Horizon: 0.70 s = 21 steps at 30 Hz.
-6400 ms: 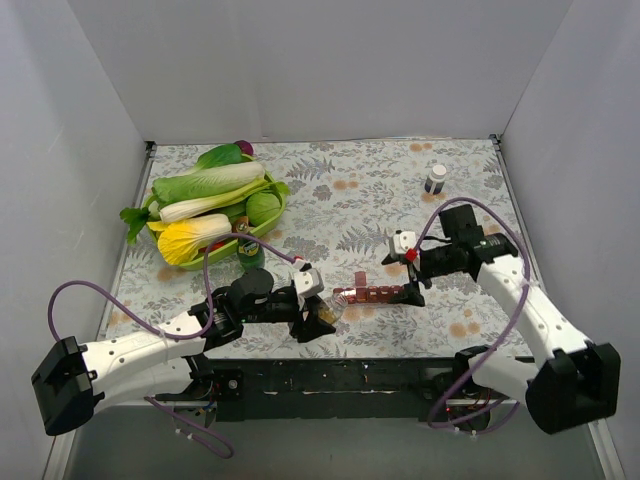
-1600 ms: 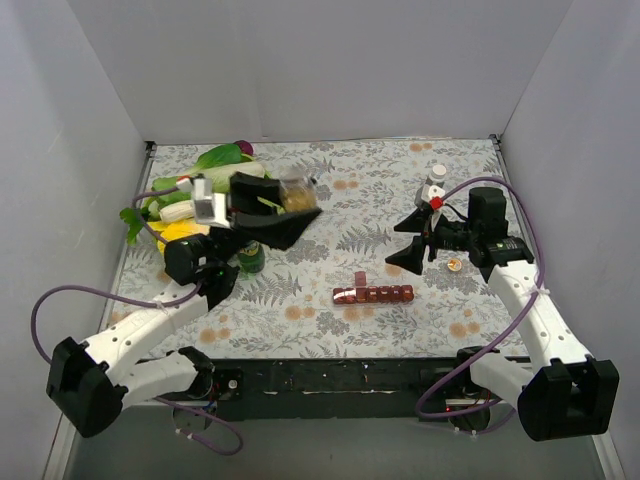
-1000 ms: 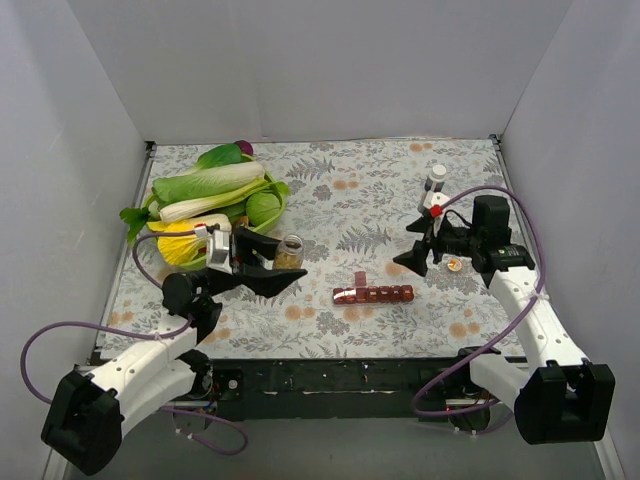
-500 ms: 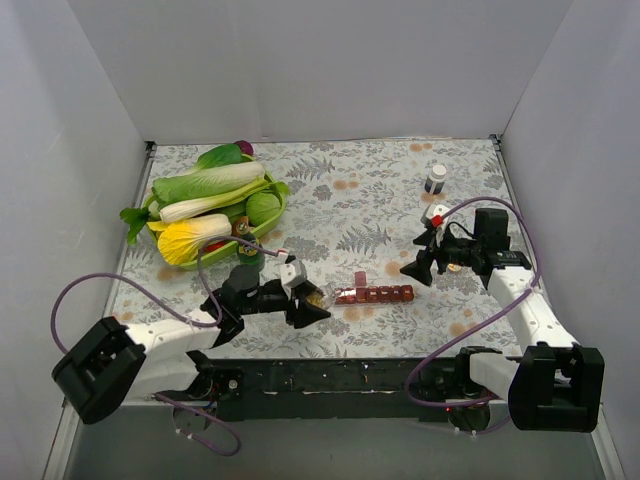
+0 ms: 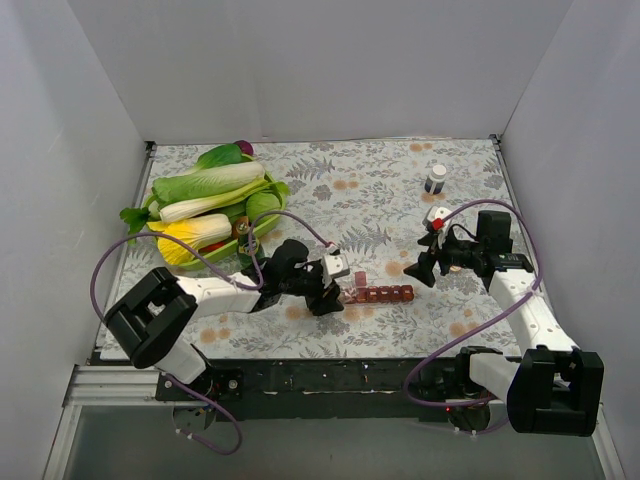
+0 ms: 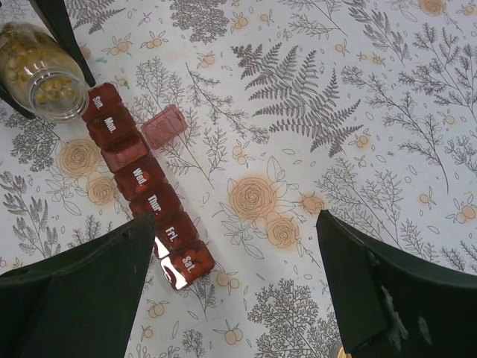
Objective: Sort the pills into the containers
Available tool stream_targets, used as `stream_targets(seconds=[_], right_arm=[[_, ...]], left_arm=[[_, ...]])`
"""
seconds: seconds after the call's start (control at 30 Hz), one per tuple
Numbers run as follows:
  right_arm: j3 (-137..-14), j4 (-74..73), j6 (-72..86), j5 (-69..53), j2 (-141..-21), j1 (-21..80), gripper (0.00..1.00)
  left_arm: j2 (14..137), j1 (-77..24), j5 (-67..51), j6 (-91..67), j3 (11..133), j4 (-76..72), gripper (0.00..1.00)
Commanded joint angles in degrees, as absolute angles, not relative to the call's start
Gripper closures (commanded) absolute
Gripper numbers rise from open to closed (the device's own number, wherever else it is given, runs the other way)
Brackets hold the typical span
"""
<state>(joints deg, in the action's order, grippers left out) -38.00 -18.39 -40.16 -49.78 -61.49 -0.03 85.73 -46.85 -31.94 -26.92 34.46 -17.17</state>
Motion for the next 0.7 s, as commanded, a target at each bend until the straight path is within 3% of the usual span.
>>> stream_targets(seconds=[0.0,0.67], right_arm=[[-38.85,-19.51,-41.92,-49.66,-60.12,-0.97,0.04],[-39.29,-20.39,-42.1,-50.1,-60.47,-1.41,0.04]], left_arm=[[87.27,-48.07,-30.59,-19.43,40.6,-5.03,1.0],[94.13,-50.27,-22.86,-11.6,57.12,19.06,1.0]])
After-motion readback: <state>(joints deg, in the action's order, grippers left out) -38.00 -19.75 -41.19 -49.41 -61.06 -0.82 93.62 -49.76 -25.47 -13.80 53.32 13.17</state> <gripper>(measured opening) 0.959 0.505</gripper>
